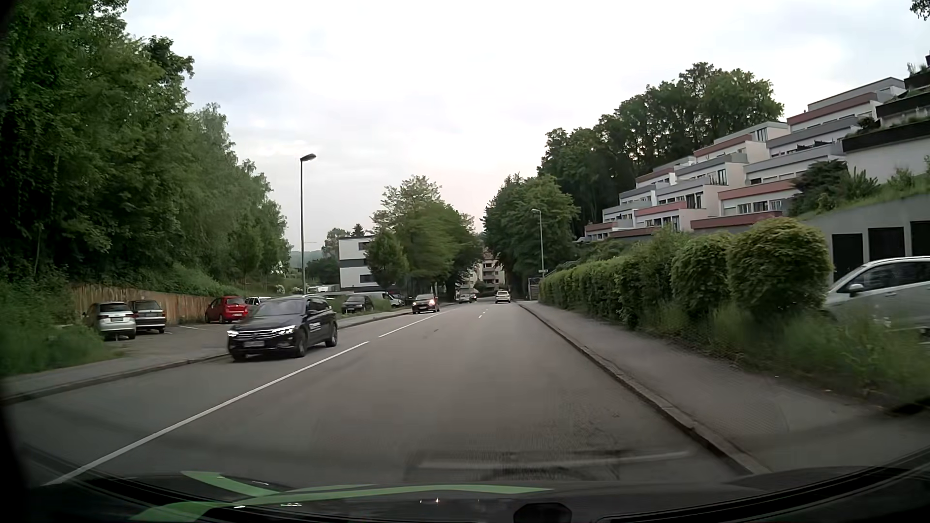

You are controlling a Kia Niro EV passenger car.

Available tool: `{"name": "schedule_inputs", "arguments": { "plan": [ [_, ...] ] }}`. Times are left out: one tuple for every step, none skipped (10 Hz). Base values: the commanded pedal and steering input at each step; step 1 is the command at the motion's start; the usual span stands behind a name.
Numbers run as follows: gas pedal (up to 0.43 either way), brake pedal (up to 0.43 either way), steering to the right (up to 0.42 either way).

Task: Follow the waypoints while adhering to traffic rules and regulations

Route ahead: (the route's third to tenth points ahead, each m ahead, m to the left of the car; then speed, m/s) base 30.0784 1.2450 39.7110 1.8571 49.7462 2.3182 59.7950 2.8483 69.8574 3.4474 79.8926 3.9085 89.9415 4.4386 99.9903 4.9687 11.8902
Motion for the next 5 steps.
{"name": "schedule_inputs", "arguments": {
  "plan": [
    [0.0,0.049,-0.001],
    [0.0,0.037,-0.001],
    [0.0,0.024,-0.001],
    [0.0,0.012,0.0],
    [0.0,0.006,0.0]
  ]
}}
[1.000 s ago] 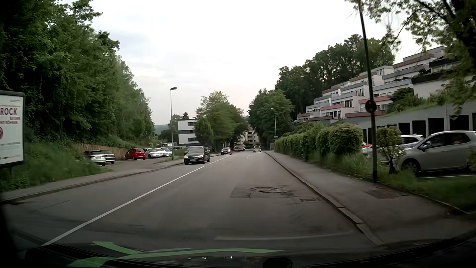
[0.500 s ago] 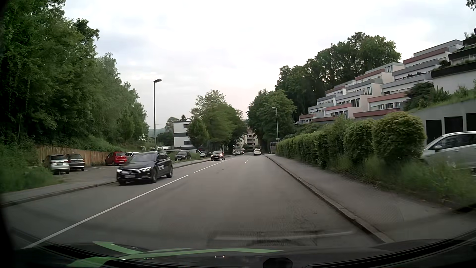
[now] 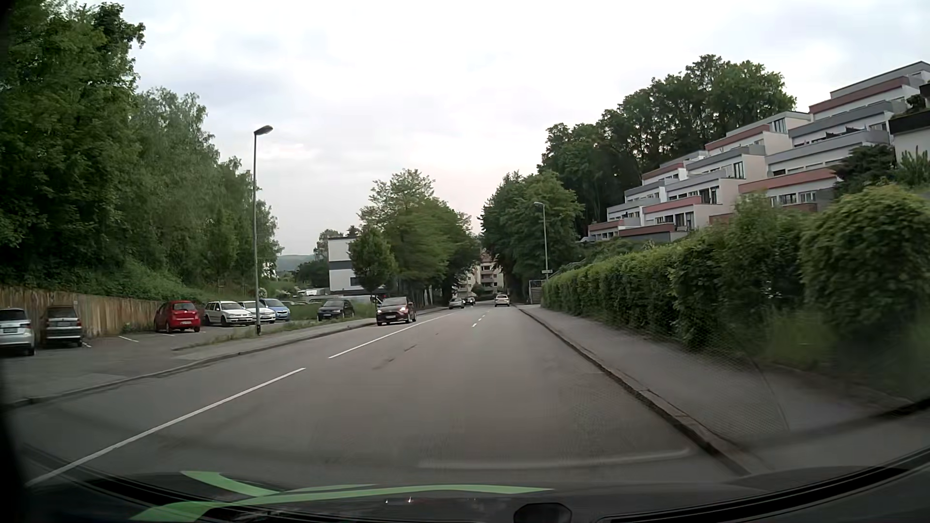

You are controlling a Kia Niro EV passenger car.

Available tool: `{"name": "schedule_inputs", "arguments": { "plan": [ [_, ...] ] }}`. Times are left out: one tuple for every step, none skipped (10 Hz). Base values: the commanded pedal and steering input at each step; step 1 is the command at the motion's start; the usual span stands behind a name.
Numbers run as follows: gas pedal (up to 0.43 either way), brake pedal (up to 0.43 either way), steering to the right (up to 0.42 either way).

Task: Follow the waypoints while adhering to traffic rules and regulations

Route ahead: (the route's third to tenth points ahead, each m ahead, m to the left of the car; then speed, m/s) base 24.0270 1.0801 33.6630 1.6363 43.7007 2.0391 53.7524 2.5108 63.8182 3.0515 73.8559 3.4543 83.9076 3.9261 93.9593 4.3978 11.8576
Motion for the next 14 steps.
{"name": "schedule_inputs", "arguments": {
  "plan": [
    [0.0,0.0,0.0],
    [0.0,0.0,0.0],
    [0.0,0.0,0.0],
    [0.0,0.0,0.001],
    [0.0,0.0,0.001],
    [0.0,0.0,0.001],
    [0.0,0.0,0.001],
    [0.0,0.0,0.0],
    [0.0,0.006,0.001],
    [0.0,0.006,0.001],
    [0.0,0.006,0.001],
    [0.0,0.006,0.001],
    [0.0,0.006,0.001],
    [0.0,0.006,0.001]
  ]
}}
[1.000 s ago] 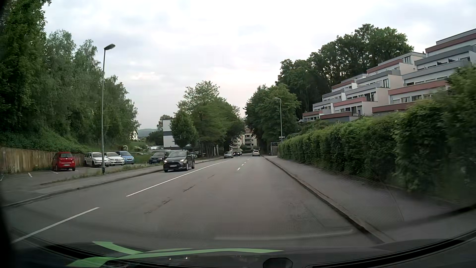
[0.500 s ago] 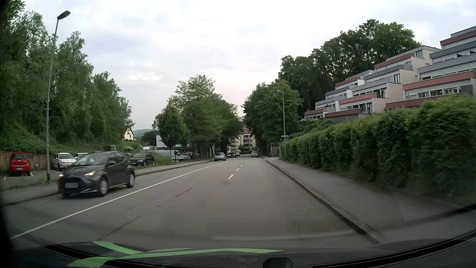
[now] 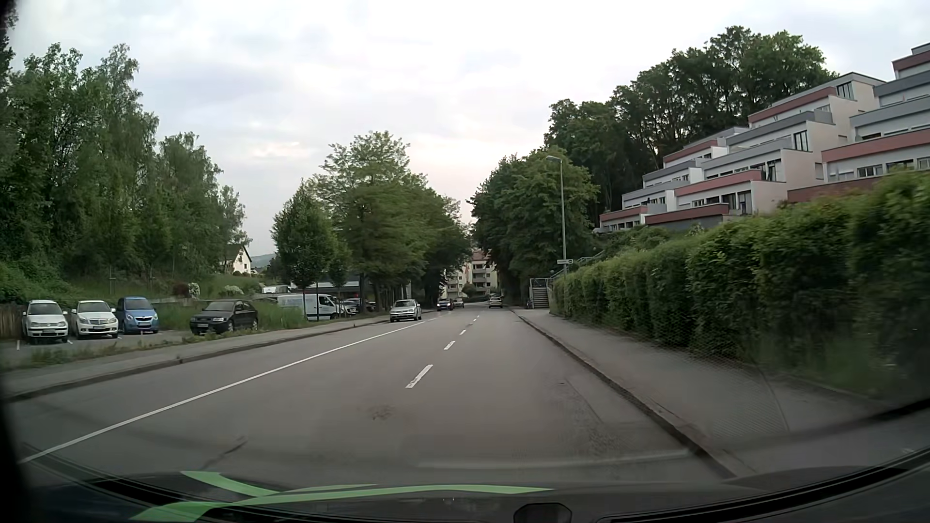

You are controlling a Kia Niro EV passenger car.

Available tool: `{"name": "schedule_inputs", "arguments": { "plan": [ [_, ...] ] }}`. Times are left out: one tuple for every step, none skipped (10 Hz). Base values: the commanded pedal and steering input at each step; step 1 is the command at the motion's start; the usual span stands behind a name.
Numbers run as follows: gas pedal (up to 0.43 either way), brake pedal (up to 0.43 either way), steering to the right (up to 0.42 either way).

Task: Follow the waypoints while adhering to traffic rules and regulations

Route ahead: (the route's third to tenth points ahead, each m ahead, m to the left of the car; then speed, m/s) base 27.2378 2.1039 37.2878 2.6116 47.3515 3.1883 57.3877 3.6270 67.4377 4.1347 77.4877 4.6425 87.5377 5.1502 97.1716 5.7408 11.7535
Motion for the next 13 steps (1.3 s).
{"name": "schedule_inputs", "arguments": {
  "plan": [
    [0.0,0.006,0.001],
    [0.0,0.006,0.001],
    [0.0,0.006,0.001],
    [0.0,0.006,0.0],
    [0.0,0.012,0.0],
    [0.0,0.006,-0.001],
    [0.0,0.012,-0.003],
    [0.0,0.012,-0.005],
    [0.0,0.006,-0.005],
    [0.0,0.012,-0.005],
    [0.0,0.018,-0.005],
    [0.0,0.018,-0.005],
    [0.0,0.018,-0.005]
  ]
}}
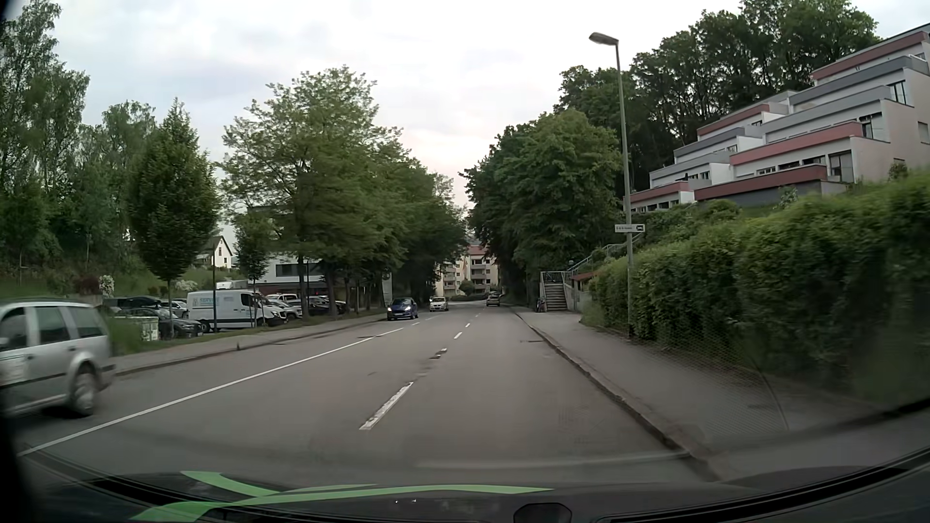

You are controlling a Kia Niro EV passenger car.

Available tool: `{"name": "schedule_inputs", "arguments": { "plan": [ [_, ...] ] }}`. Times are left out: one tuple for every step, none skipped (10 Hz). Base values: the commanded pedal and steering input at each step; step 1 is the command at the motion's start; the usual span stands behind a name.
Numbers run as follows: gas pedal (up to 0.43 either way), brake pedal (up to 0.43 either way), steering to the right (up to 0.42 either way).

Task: Follow the waypoints while adhering to traffic rules and regulations

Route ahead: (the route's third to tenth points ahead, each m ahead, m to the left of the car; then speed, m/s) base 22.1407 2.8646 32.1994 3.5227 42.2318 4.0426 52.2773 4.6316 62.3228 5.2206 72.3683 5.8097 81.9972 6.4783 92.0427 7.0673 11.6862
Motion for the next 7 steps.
{"name": "schedule_inputs", "arguments": {
  "plan": [
    [0.0,0.018,-0.005],
    [0.0,0.018,-0.005],
    [0.0,0.018,-0.005],
    [0.0,0.018,-0.004],
    [0.0,0.018,-0.005],
    [0.0,0.018,-0.004],
    [0.0,0.018,-0.004]
  ]
}}
